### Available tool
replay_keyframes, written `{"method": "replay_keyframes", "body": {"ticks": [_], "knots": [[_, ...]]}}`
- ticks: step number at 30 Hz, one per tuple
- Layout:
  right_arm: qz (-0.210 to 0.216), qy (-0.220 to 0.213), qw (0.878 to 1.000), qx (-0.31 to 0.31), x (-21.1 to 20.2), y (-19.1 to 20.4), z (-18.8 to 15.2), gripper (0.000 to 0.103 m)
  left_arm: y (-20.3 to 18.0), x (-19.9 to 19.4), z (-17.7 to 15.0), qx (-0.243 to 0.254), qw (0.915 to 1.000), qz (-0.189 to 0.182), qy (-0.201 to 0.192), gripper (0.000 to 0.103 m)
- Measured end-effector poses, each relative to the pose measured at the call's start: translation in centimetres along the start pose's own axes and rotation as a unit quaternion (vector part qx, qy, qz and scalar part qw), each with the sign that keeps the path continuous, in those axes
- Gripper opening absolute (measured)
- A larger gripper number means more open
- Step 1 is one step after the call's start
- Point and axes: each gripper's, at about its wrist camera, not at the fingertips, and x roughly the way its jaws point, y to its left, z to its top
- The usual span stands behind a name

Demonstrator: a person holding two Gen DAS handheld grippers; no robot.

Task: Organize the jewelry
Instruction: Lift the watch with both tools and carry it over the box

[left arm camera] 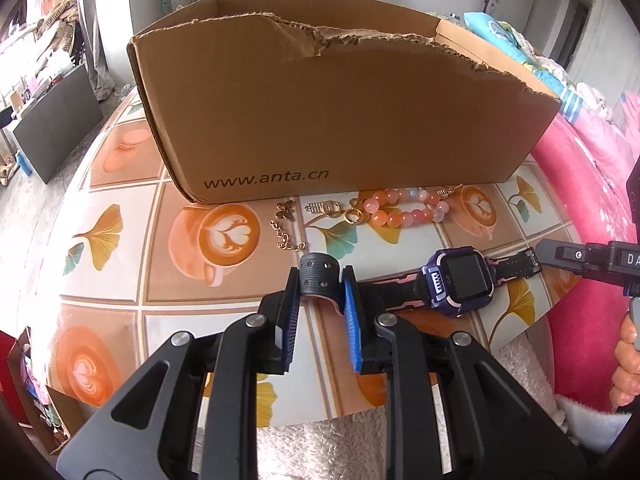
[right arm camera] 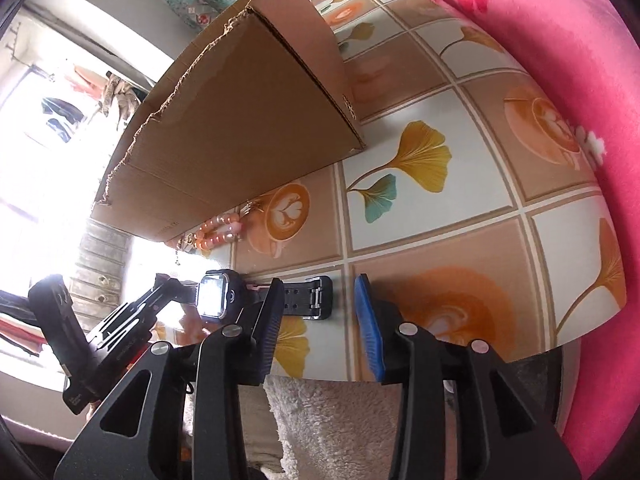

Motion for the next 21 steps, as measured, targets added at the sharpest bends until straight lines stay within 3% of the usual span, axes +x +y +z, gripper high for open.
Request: {"method": "replay_keyframes", "body": {"ticks": [5, 7, 11, 14, 21], "knots": [[0.065, 0.009, 0.997, 0.029, 1.1, -0.1, -0.2, 0.036, -0.2, 0.1, 0.0, 0.001, 1.0000, 0.005, 0.000, 0.020], [0.064, 0.005, 0.998, 0.021, 1.2, 0.3, -0.2, 0.035, -0.3, 0.1, 0.0, 0.002, 1.0000, 0.007, 0.000, 0.020], [0.008, -0.009, 0.999, -0.037, 1.3, 2.7, 0.1, 0.009, -0.8, 0.0, 0.3, 0.012, 0.9999, 0.011, -0.003, 0.020], [-0.017, -0.013, 0.997, -0.079, 0.8, 4.3, 0.3, 0.007, -1.0, -0.6, 0.7, 0.023, 0.9997, 0.002, -0.010, 0.018], [0.002, -0.029, 0.989, -0.144, -2.3, 8.0, 1.1, 0.006, -1.3, -4.5, 3.2, 0.032, 0.9978, -0.045, -0.037, 0.017]]}}
